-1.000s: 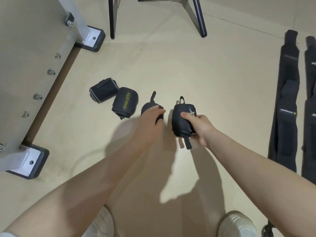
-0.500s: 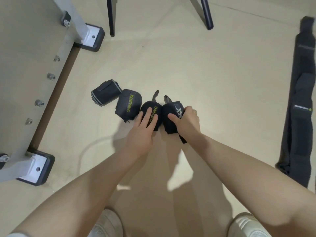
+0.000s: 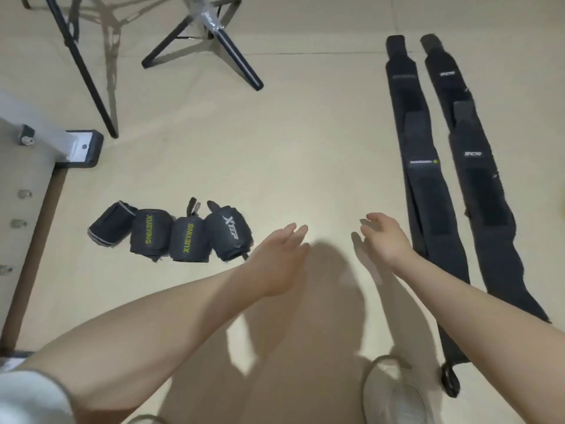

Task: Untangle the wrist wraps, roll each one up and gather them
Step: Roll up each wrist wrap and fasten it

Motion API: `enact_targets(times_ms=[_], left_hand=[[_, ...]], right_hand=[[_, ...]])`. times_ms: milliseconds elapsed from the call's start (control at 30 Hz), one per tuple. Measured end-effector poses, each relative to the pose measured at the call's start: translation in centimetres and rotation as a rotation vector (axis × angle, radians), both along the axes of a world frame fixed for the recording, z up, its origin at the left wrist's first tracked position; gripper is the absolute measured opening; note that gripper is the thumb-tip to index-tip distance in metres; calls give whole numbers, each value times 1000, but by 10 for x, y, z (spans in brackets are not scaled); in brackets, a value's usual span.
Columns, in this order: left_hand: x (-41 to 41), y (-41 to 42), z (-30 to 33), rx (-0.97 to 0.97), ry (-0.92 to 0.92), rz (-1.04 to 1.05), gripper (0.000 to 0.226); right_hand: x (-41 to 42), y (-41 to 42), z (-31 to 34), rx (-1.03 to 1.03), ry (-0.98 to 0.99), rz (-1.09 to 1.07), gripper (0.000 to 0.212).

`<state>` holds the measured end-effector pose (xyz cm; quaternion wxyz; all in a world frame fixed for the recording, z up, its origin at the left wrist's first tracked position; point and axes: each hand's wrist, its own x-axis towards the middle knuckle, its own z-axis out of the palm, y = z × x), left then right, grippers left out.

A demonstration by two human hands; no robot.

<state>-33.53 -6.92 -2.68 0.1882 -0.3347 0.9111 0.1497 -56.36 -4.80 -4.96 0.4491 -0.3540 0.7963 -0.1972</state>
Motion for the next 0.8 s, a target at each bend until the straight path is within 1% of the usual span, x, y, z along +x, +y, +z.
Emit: enact_targets(times_ms=[33, 100, 133, 200, 300, 400, 500, 567, 633, 667, 700, 800], left_hand=[[-20, -2, 0, 26, 25, 5, 40], [-53, -6, 1, 122, 43, 119, 23], [-68, -9, -2, 161, 37, 168, 21], [-94, -16, -12, 197, 10, 244, 23], [-129, -23, -25, 221, -38, 280, 21], [-161, -27, -22, 271, -72, 267, 37], [-181, -30, -16, 289, -29, 270, 49], [-189, -32, -18, 297, 22, 269, 56], [-193, -34, -21, 296, 66, 297, 62], [-193, -37, -24, 279, 84, 317, 61], [-193, -39, -27, 265, 96, 337, 59], [-184, -48, -35, 270, 88, 395, 57]], right_hand=[[-21, 6, -1, -25, 28, 5, 43], [-58, 13, -5, -80, 151, 21, 41], [-75, 14, -8, -105, 227, 42, 42], [-105, 13, -15, -96, 310, 71, 46], [-133, 9, -27, 2, 320, 95, 50], [-138, 8, -33, 86, 333, 160, 47], [-134, 5, -31, 53, 410, 207, 44], [-128, 0, -33, 14, 364, 191, 42], [-117, -3, -39, 4, 289, 245, 41], [-107, -4, -44, -4, 265, 284, 41], [-97, -4, -48, -29, 214, 273, 40], [-58, -2, -53, -76, -91, 137, 36]])
